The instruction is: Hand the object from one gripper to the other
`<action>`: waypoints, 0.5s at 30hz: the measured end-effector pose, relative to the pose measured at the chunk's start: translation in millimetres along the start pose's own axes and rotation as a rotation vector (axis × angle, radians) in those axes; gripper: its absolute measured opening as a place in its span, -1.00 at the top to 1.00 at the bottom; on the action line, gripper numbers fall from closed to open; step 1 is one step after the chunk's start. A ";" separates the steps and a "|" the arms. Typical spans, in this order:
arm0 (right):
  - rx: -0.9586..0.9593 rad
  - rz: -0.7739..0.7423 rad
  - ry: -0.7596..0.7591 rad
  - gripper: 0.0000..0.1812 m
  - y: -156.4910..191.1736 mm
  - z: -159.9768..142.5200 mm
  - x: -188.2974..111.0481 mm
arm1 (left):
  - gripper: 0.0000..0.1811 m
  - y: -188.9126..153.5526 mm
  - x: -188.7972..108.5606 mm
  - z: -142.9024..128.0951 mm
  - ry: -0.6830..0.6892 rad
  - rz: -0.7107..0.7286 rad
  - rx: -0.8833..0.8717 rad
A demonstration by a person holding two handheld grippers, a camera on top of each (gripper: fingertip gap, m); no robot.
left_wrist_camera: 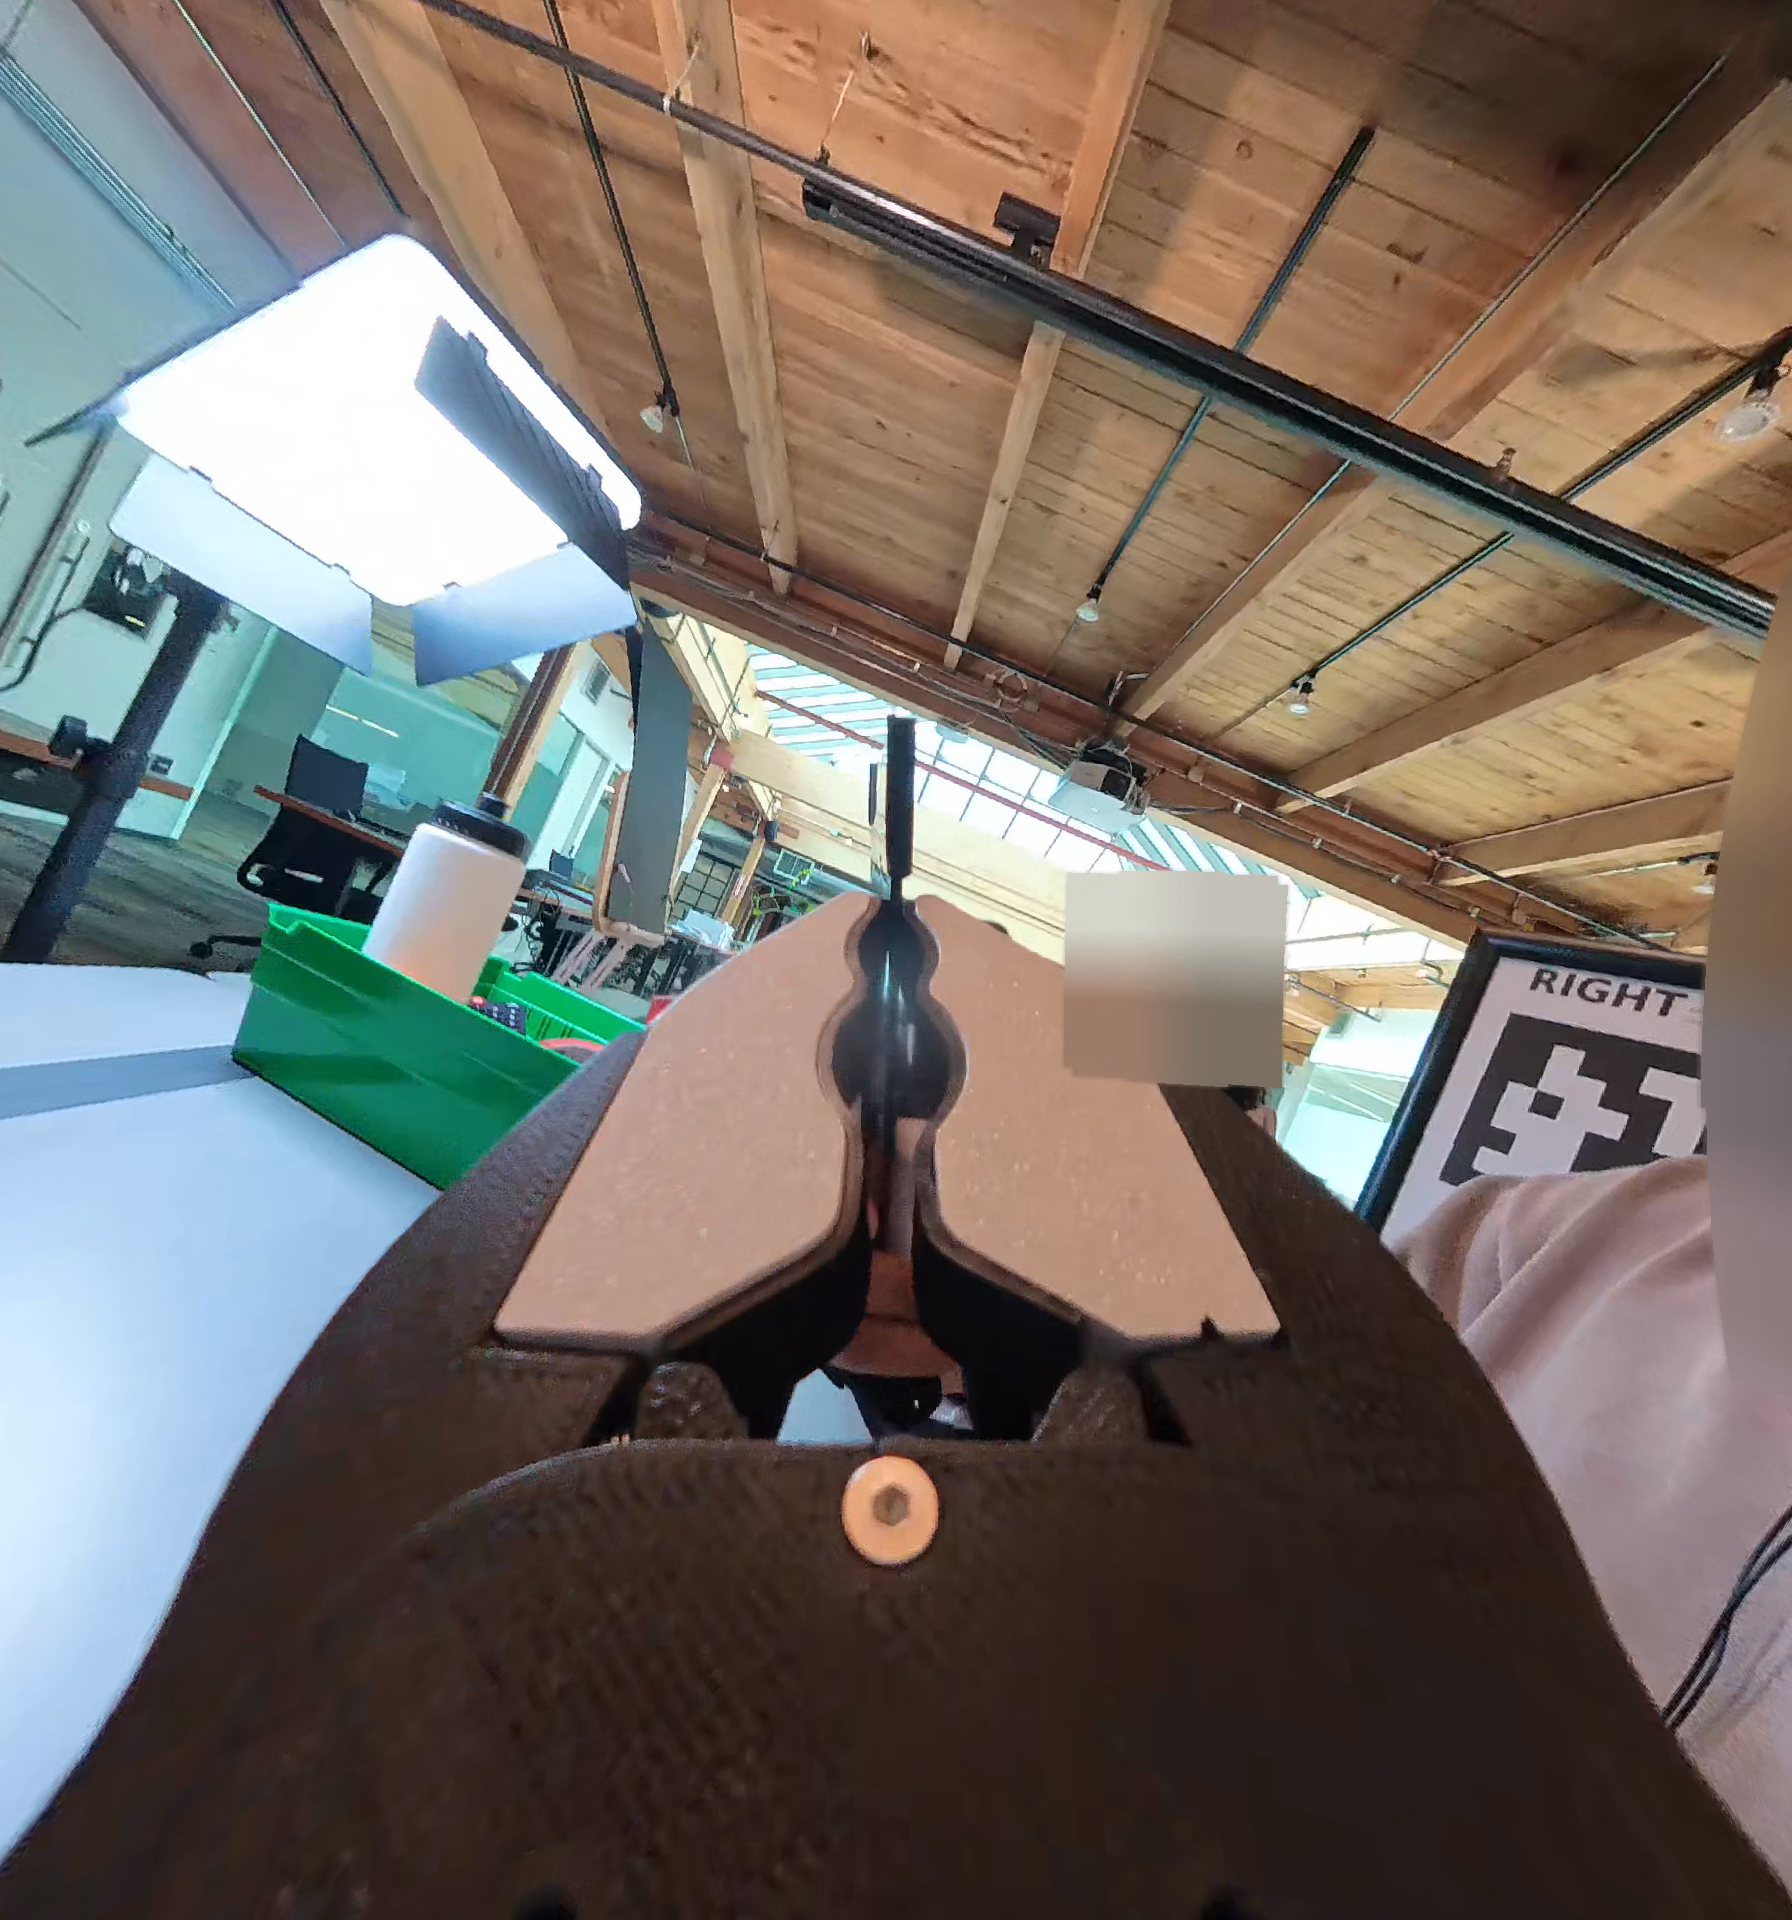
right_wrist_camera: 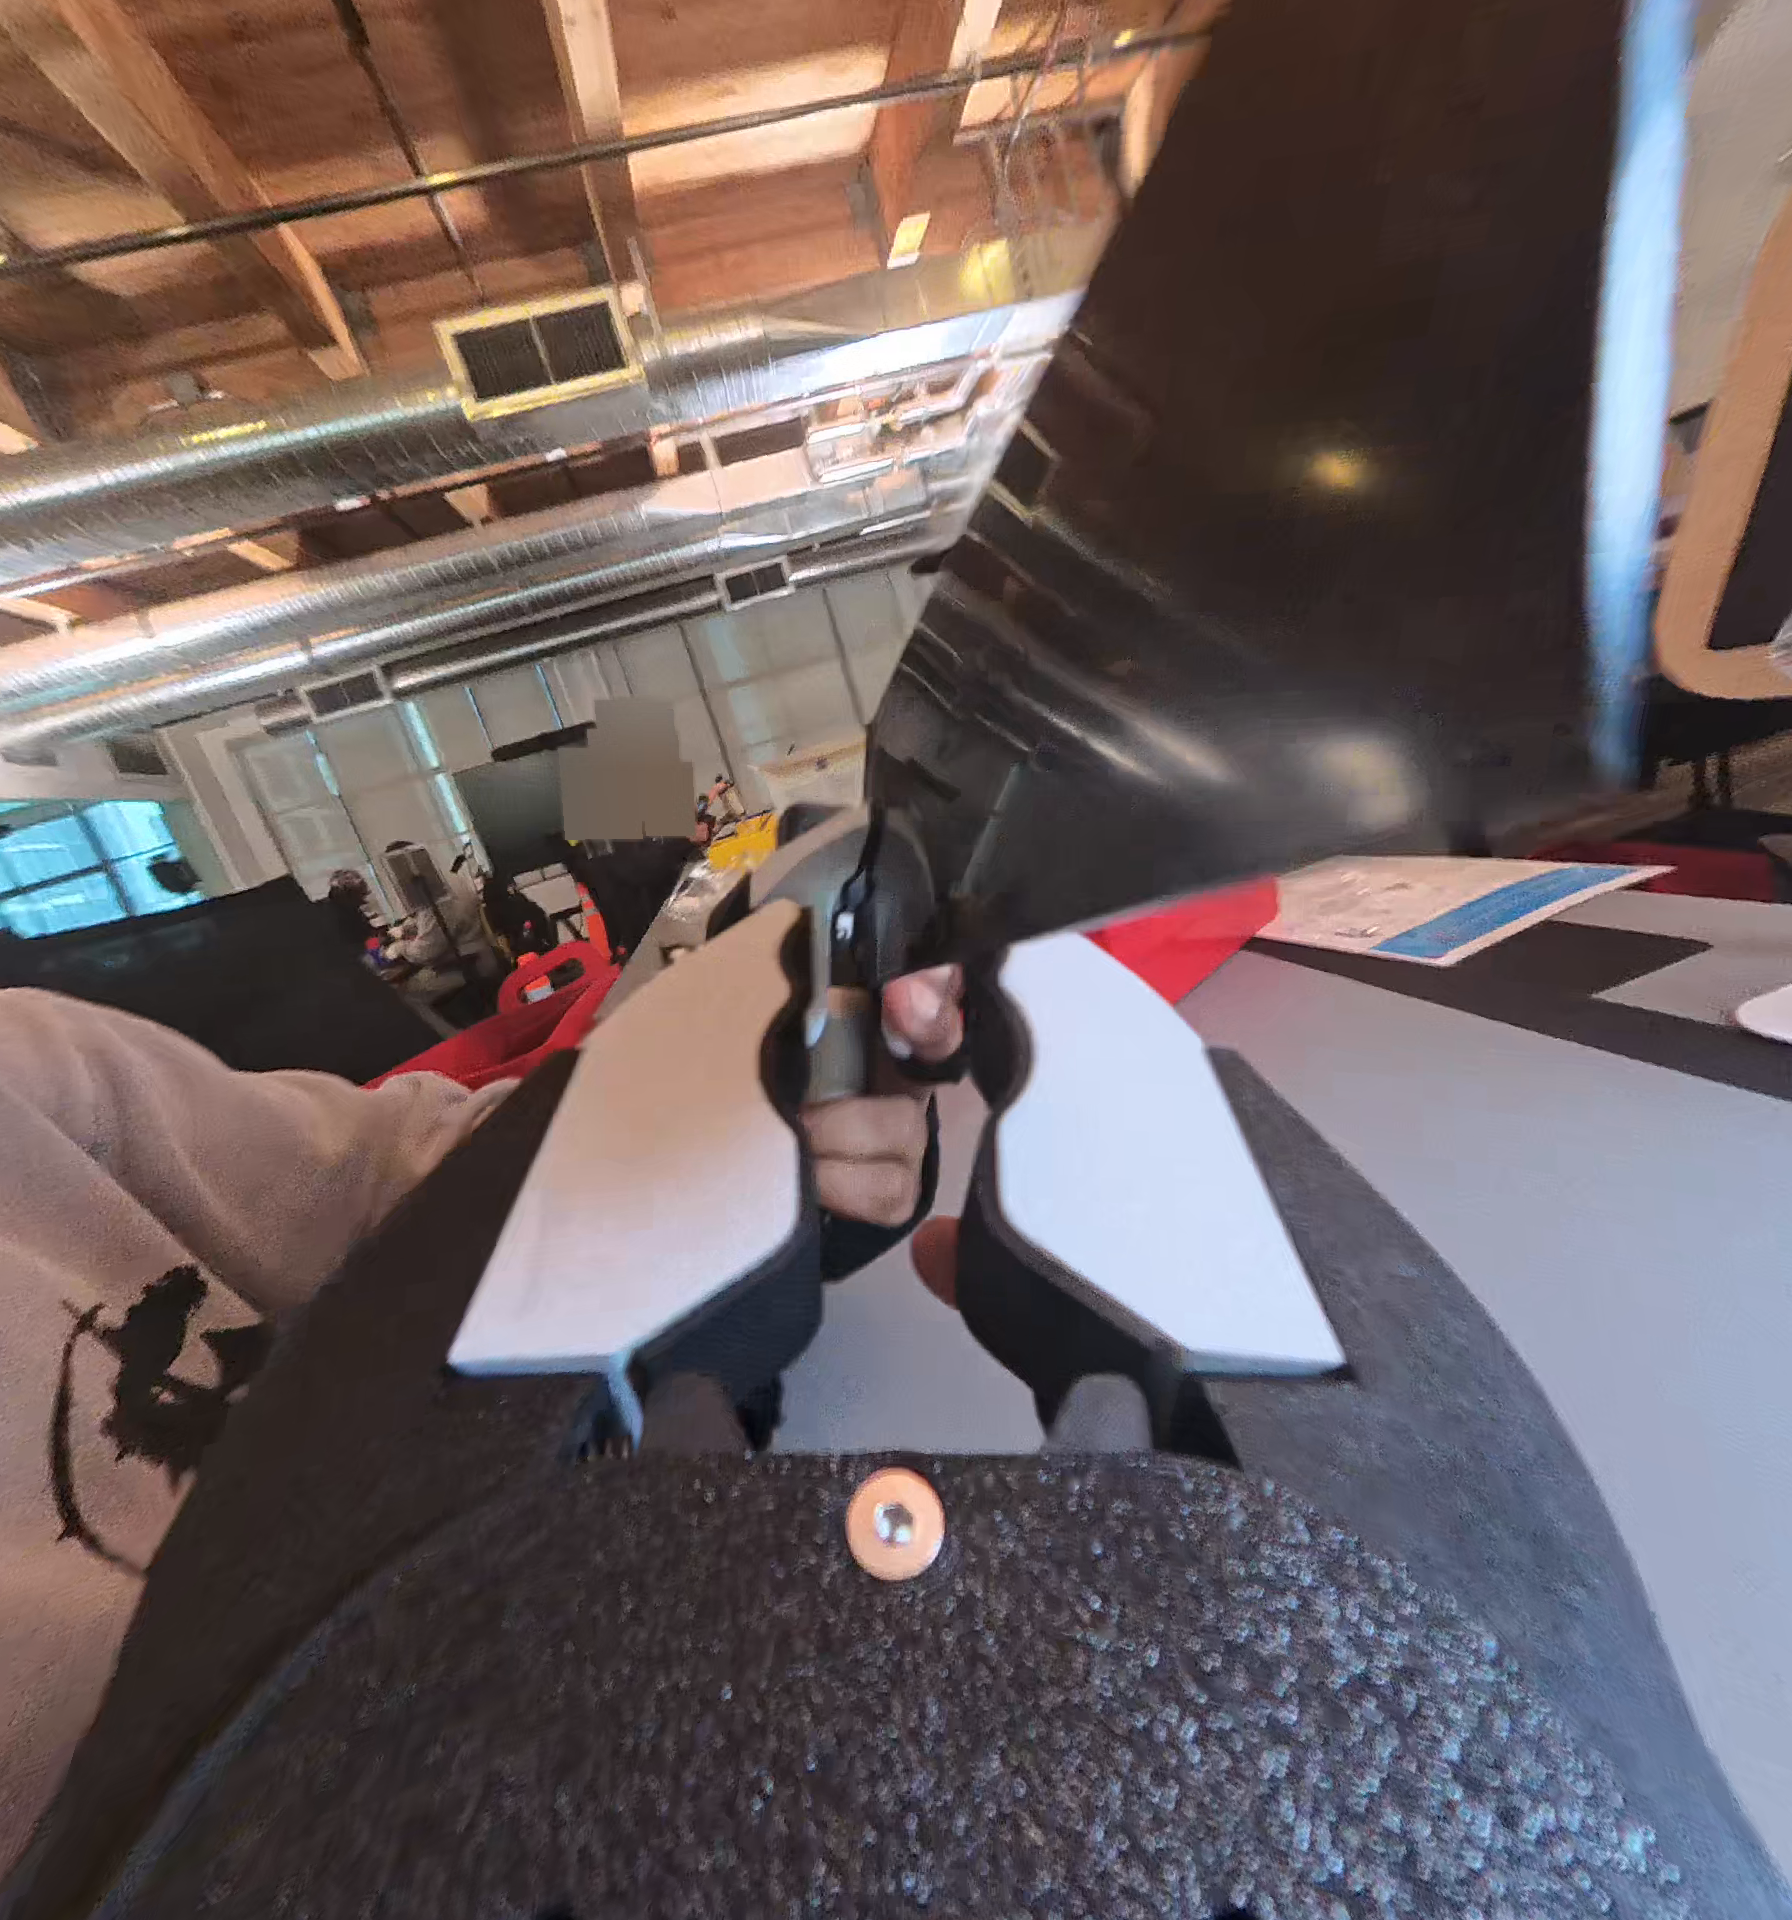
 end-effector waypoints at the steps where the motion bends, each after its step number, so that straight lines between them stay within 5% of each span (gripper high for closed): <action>1: -0.012 -0.015 -0.023 0.88 -1.7 3.2 -2.0 | 0.98 0.0 0.8 -3.3 0.004 -0.007 -0.008; 9: -0.134 -0.008 0.099 0.98 -8.8 11.0 -17.7 | 0.95 10.7 -1.7 -18.5 0.206 0.011 0.038; 15: -0.438 -0.229 0.611 0.98 -52.7 -17.6 -50.2 | 0.65 30.0 -22.5 -3.6 0.624 0.213 0.468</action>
Point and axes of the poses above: each gripper's, where its closed fingertips meet, x out along the fingers, z out of its top, y = z × x across the jaws, the point moved 3 cm from there along -x, back along the fingers, and after that the axes turned 9 degrees about -z, right-handed, at the moved point
